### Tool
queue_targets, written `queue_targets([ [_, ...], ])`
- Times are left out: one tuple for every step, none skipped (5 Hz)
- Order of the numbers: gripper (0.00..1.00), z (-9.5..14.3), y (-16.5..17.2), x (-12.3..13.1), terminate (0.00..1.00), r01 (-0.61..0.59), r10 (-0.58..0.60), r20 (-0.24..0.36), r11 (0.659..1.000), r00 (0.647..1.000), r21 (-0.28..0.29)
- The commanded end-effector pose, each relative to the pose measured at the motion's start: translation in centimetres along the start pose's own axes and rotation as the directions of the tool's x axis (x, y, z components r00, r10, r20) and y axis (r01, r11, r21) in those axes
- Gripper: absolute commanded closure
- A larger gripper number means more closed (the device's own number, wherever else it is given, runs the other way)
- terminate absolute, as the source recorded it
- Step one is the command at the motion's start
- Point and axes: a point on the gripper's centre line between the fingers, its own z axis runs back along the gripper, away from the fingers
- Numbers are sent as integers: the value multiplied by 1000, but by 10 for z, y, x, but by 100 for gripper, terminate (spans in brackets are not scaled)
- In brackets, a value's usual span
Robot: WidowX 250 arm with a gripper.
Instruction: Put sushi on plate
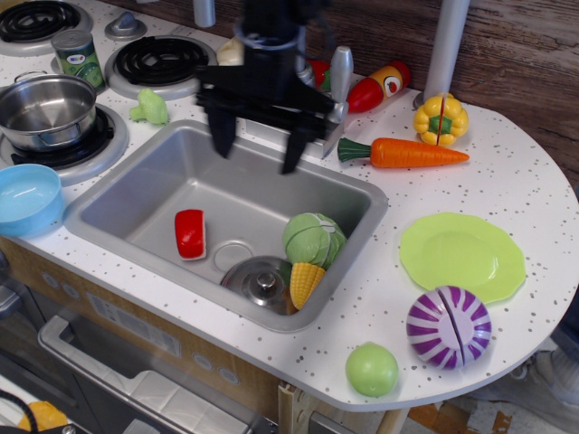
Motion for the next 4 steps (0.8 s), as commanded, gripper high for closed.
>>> queue_targets([
  [0, -33, 32, 18, 0, -183, 183, 93, 983, 979, -6],
  [0, -52, 43, 15, 0, -252, 250, 111, 968, 962, -2],
  [0, -72, 43, 11, 0, -257, 253, 90, 966, 963, 26],
  [0, -84, 46, 5, 0, -279, 276, 75, 959, 958, 44],
])
